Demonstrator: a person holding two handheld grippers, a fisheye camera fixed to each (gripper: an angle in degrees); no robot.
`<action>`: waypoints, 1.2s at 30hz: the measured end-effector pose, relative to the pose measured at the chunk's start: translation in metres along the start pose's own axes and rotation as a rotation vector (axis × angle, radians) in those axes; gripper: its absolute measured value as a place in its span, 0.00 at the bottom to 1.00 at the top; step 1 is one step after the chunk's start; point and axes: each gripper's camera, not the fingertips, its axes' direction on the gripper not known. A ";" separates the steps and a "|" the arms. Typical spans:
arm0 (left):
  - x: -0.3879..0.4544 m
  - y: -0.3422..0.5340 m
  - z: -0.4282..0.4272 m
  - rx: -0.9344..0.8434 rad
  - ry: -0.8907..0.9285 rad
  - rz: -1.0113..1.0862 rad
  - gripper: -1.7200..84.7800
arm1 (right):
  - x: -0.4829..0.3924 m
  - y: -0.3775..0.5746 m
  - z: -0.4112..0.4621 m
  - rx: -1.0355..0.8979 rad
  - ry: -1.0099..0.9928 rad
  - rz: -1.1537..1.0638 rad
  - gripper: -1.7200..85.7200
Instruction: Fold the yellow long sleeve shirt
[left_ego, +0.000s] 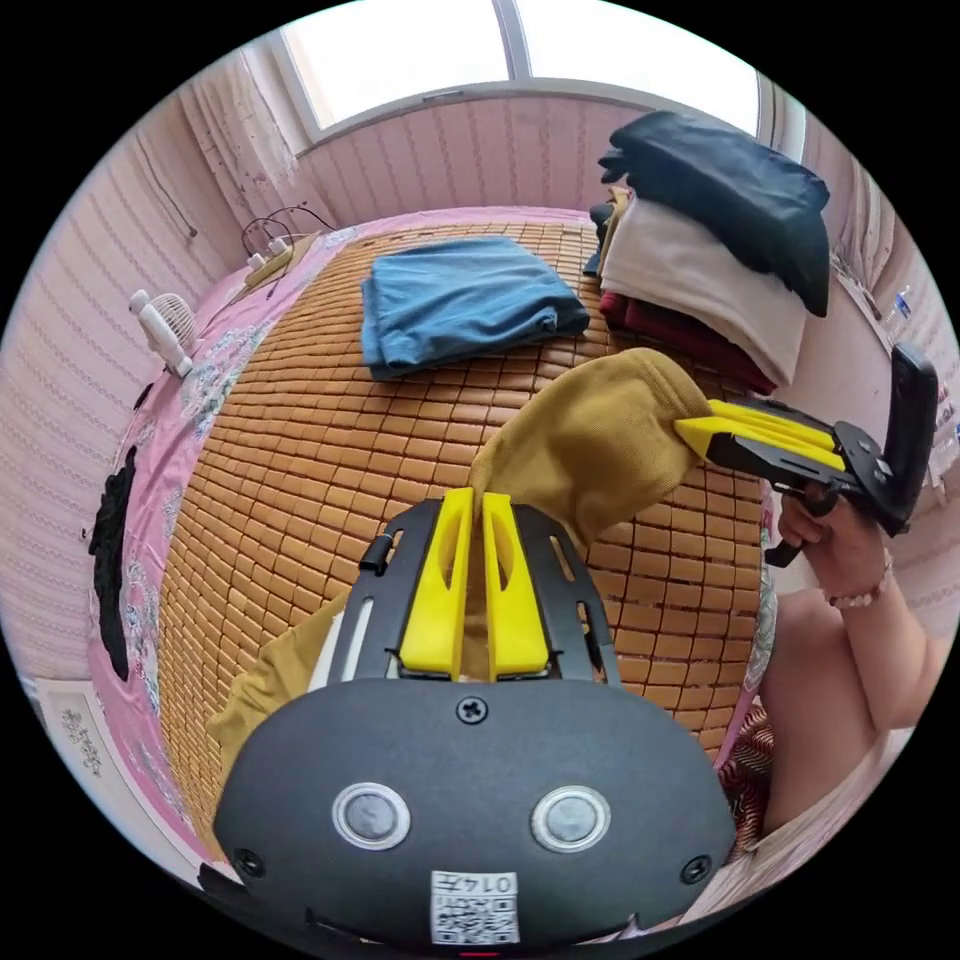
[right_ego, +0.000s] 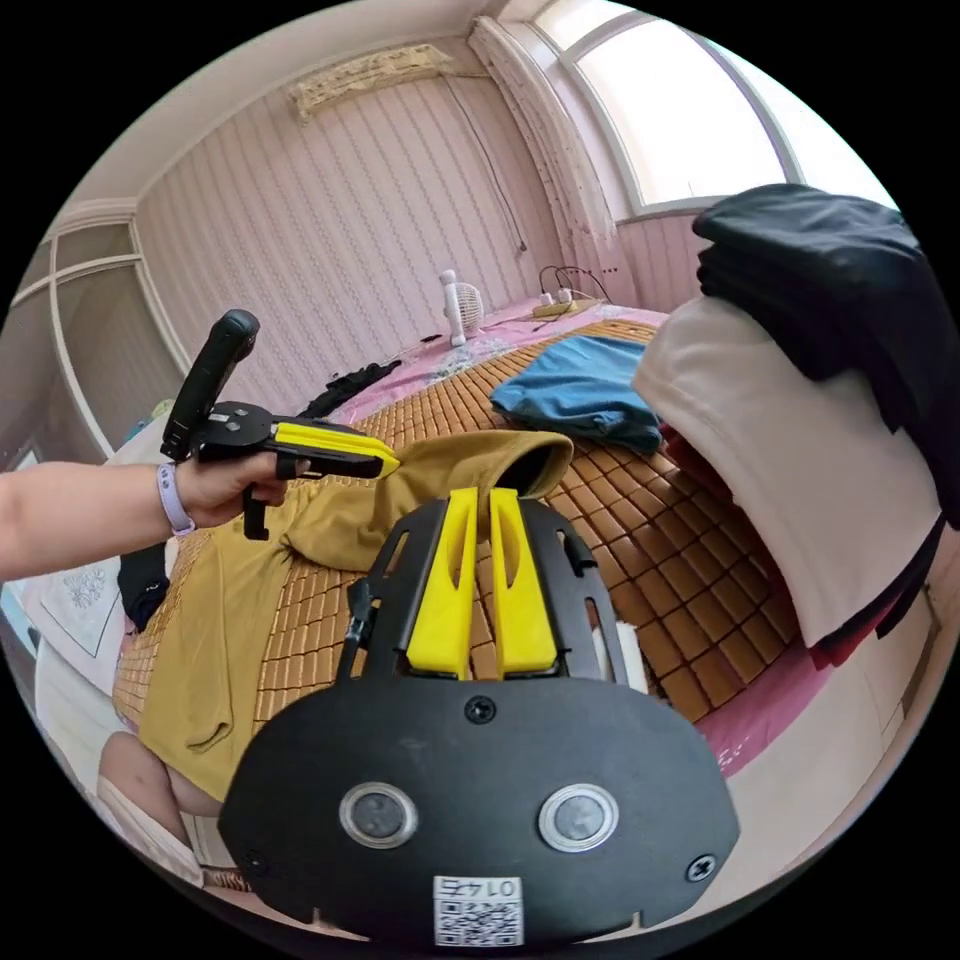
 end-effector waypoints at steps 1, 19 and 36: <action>-0.006 0.009 -0.011 0.016 -0.006 -0.011 0.01 | -0.016 0.000 -0.004 0.028 -0.041 -0.036 0.03; -0.084 0.621 -0.310 0.142 -0.214 -0.873 0.08 | -0.451 0.148 -0.005 -0.276 -0.940 -1.051 0.12; -0.195 0.777 -0.305 0.238 -0.096 -0.990 0.11 | -0.441 0.104 0.164 -0.485 -0.468 -0.699 0.13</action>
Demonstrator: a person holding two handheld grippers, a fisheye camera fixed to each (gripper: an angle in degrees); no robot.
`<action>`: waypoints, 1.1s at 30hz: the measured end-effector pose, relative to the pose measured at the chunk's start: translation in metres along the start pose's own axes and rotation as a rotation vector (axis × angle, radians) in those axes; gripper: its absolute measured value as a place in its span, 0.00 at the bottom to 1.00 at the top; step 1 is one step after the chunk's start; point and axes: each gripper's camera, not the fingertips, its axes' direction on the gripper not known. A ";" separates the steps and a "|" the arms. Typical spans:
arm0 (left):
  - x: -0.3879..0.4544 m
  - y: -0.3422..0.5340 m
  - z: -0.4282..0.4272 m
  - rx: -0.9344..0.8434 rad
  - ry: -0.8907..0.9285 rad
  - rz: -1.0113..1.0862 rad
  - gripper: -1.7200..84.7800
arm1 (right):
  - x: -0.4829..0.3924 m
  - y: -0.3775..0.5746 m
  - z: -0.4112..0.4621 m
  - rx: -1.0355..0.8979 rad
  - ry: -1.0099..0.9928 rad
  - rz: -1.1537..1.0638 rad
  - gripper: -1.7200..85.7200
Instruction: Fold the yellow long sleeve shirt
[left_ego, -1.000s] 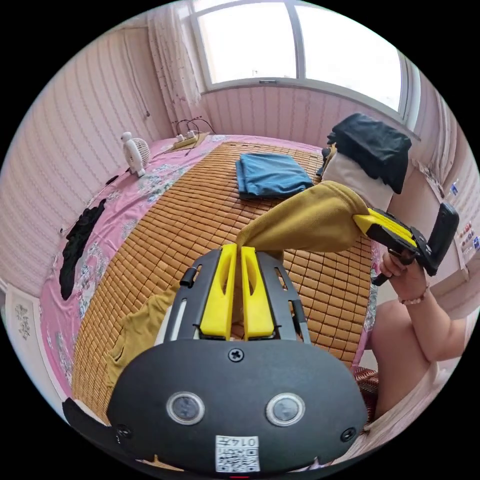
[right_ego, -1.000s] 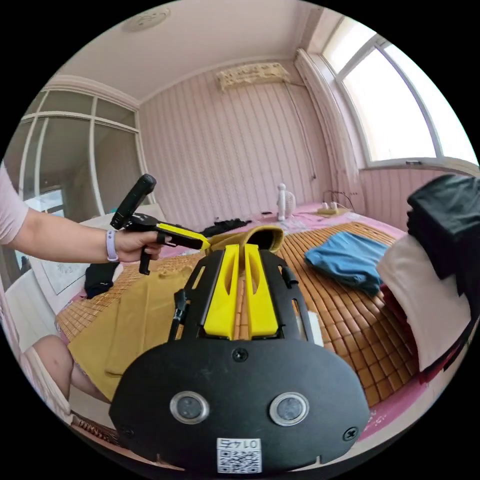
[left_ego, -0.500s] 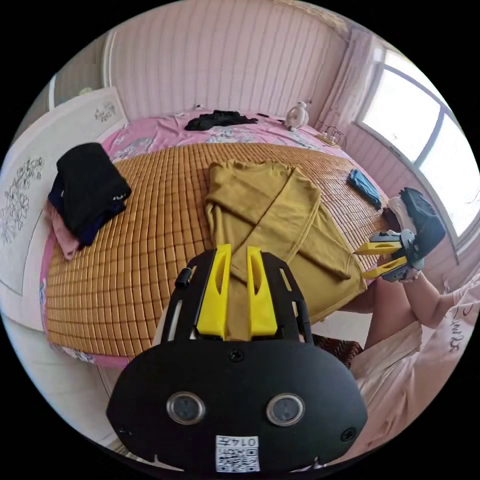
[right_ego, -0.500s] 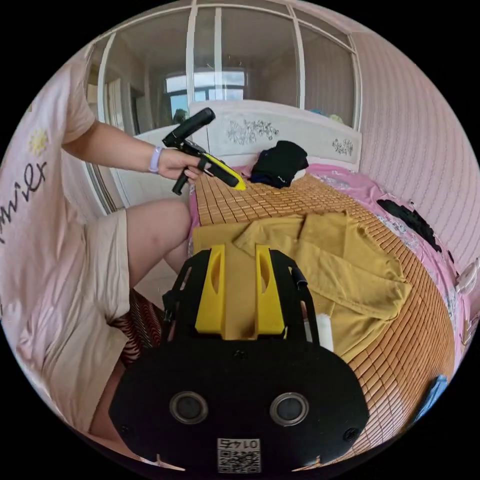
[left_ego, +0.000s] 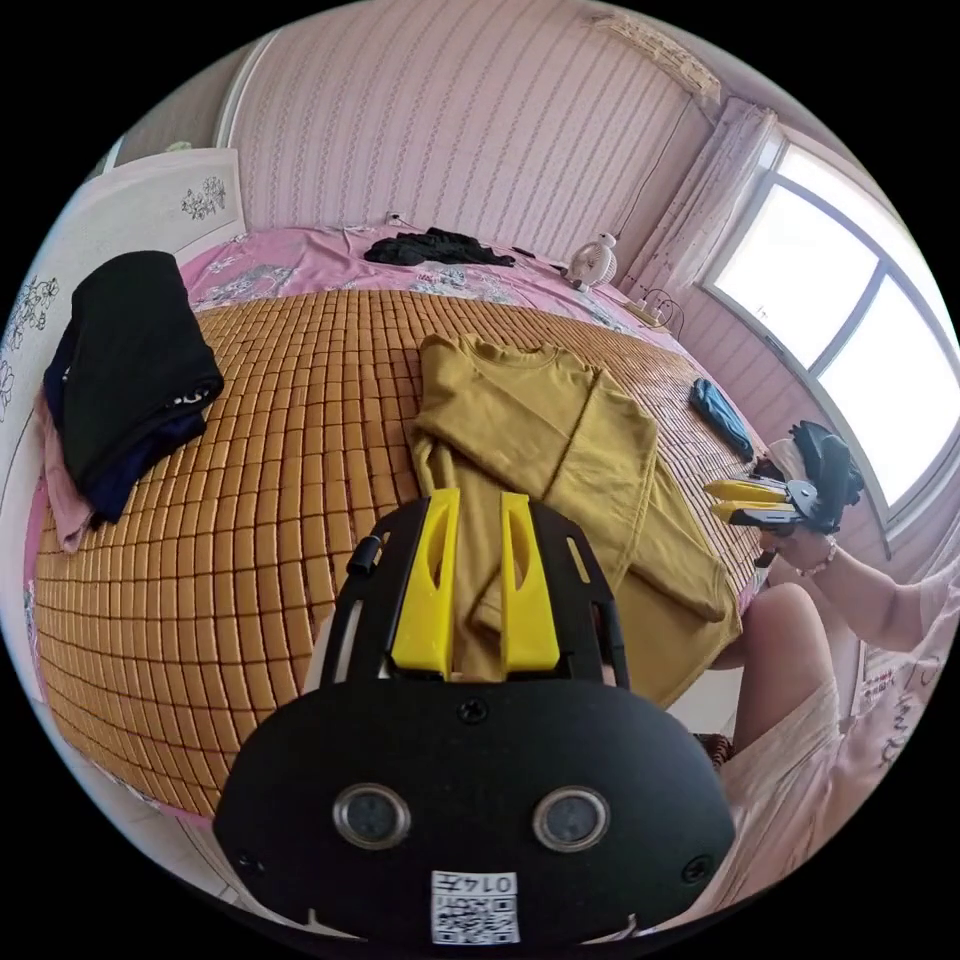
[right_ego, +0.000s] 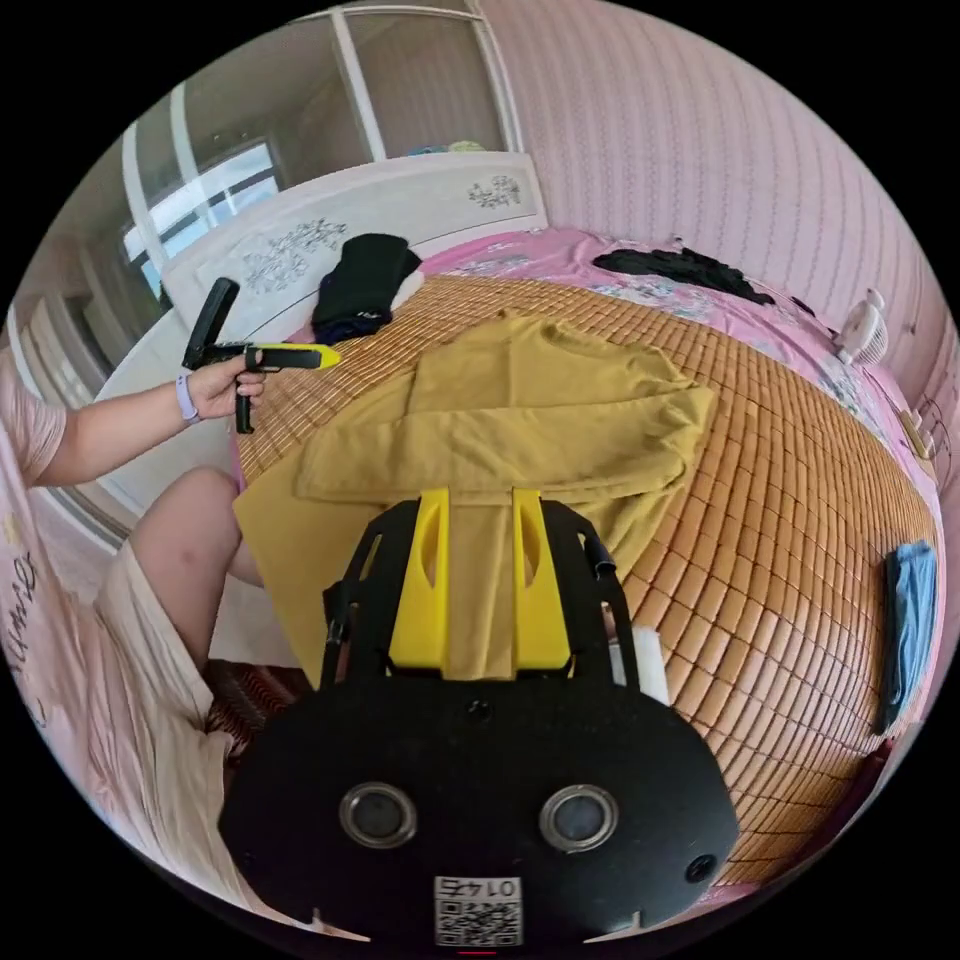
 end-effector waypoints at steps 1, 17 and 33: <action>-0.008 -0.010 0.005 -0.005 0.008 -0.008 0.11 | 0.026 -0.017 0.007 0.014 0.043 0.047 0.13; -0.120 -0.174 0.129 -0.199 0.077 -0.191 0.12 | 0.242 -0.161 0.165 -0.197 0.120 0.435 0.08; -0.055 -0.036 -0.121 0.024 0.186 0.270 0.07 | 0.109 -0.045 -0.037 0.079 -0.169 -0.050 0.05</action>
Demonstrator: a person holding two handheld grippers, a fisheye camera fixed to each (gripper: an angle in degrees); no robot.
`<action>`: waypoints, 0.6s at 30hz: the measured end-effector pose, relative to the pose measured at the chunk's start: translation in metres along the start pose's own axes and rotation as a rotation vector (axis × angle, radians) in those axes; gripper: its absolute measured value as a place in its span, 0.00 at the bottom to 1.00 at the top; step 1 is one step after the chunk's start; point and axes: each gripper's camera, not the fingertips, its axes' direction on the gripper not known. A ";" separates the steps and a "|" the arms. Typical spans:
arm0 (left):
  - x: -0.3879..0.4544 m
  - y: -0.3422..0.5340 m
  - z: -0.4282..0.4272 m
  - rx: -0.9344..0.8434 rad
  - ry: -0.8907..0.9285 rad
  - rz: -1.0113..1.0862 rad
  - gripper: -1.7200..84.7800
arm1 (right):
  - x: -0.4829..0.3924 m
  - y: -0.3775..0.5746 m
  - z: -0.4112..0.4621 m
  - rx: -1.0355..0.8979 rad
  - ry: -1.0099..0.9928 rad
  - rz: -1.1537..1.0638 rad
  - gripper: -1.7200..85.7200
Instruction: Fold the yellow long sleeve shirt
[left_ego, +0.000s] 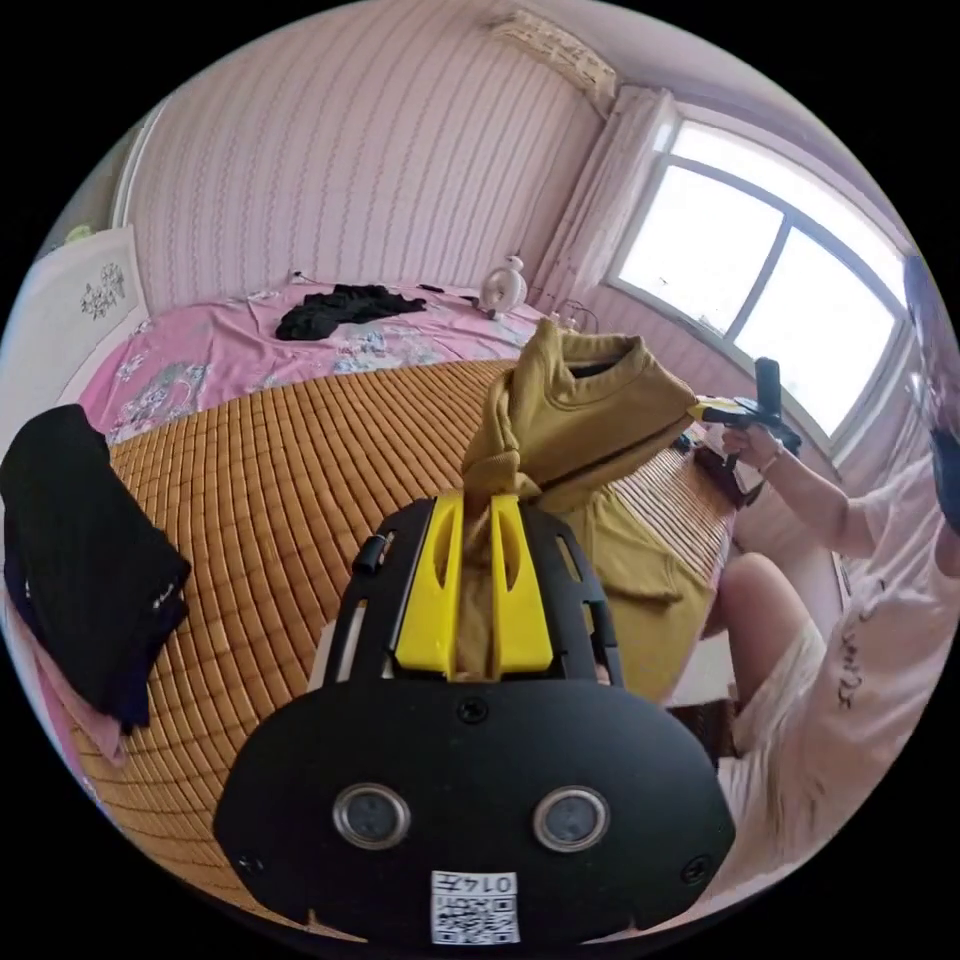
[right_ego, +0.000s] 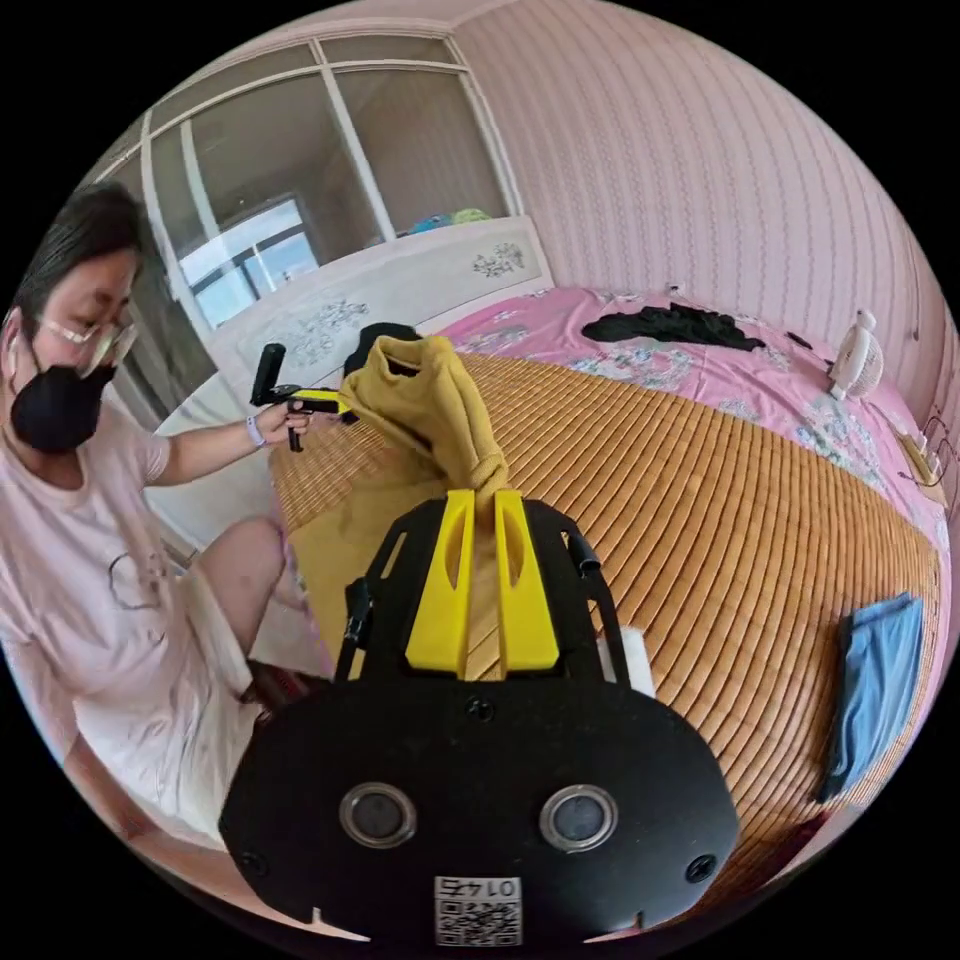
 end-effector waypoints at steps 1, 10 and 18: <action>0.008 0.016 -0.009 -0.033 0.008 0.004 0.07 | -0.015 0.030 0.004 -0.084 -0.047 0.033 0.05; 0.100 0.170 -0.075 -0.242 -0.170 -0.191 0.02 | -0.074 0.114 0.072 -0.375 0.042 0.212 0.05; 0.154 0.140 0.009 -0.166 -0.143 -0.222 0.12 | -0.148 0.047 0.164 -0.329 0.010 0.005 0.10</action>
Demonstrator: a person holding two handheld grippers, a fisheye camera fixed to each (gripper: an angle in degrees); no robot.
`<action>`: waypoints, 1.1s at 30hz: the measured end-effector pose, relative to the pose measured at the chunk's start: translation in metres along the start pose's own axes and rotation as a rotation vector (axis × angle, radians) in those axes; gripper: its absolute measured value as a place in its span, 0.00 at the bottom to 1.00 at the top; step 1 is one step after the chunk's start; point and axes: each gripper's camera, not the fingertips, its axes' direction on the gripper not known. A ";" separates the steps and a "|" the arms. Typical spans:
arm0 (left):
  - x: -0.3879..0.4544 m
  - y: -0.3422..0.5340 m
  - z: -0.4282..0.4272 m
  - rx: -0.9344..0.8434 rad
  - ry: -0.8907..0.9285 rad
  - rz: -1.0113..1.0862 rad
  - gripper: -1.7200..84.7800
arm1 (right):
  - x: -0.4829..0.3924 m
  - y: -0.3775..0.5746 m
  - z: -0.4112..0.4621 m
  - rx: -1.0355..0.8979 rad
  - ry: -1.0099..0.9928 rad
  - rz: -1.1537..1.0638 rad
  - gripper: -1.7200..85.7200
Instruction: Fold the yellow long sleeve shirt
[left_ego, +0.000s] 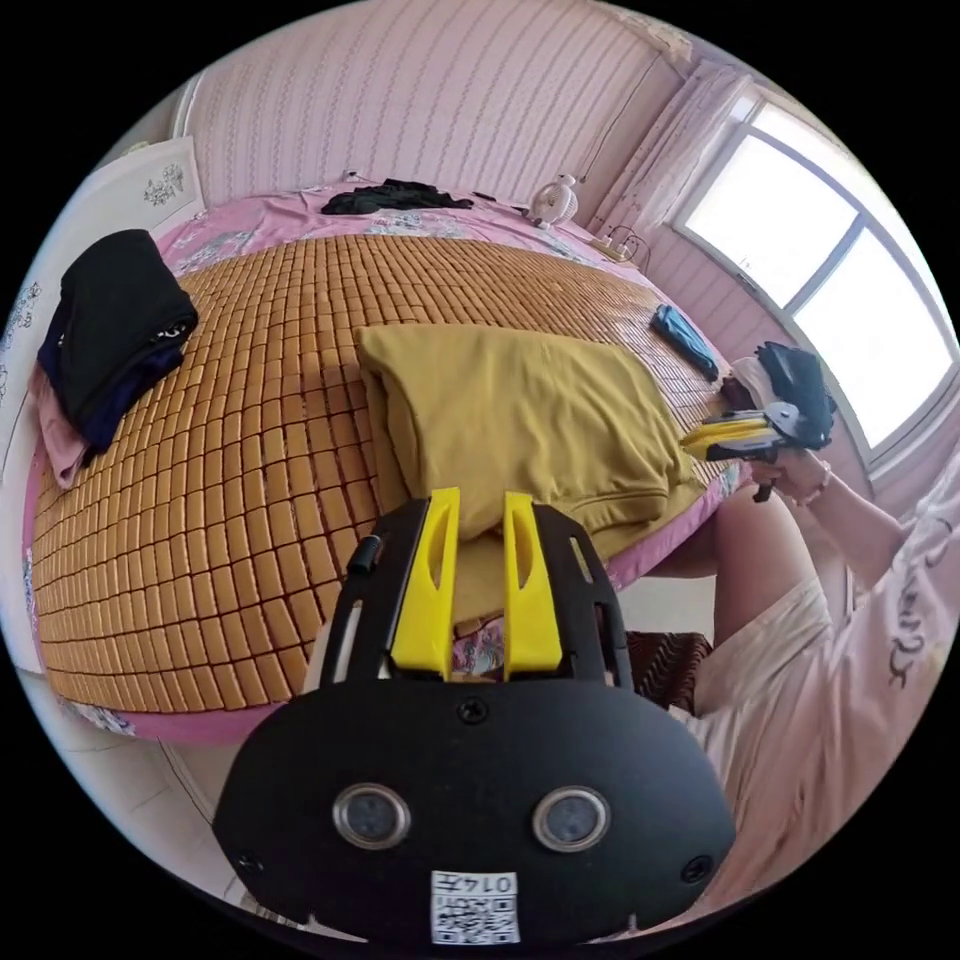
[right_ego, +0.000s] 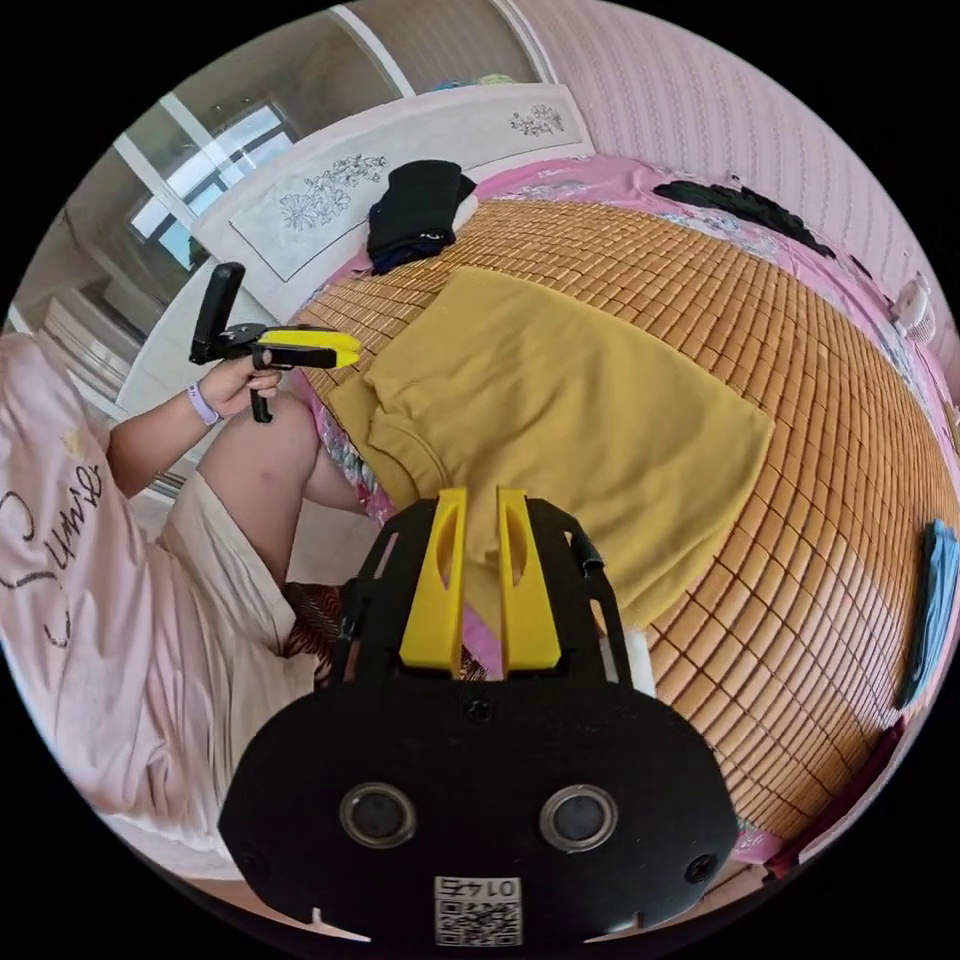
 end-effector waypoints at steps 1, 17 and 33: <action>0.003 -0.002 0.005 0.002 -0.008 -0.006 0.13 | -0.016 -0.008 0.014 -0.019 0.004 -0.048 0.12; 0.086 0.017 0.002 -0.134 -0.114 0.221 0.05 | -0.067 -0.057 0.068 -0.235 0.035 -0.285 0.09; 0.163 0.059 -0.056 0.223 -0.105 0.324 0.01 | -0.066 -0.114 0.057 -0.243 0.193 -0.322 0.06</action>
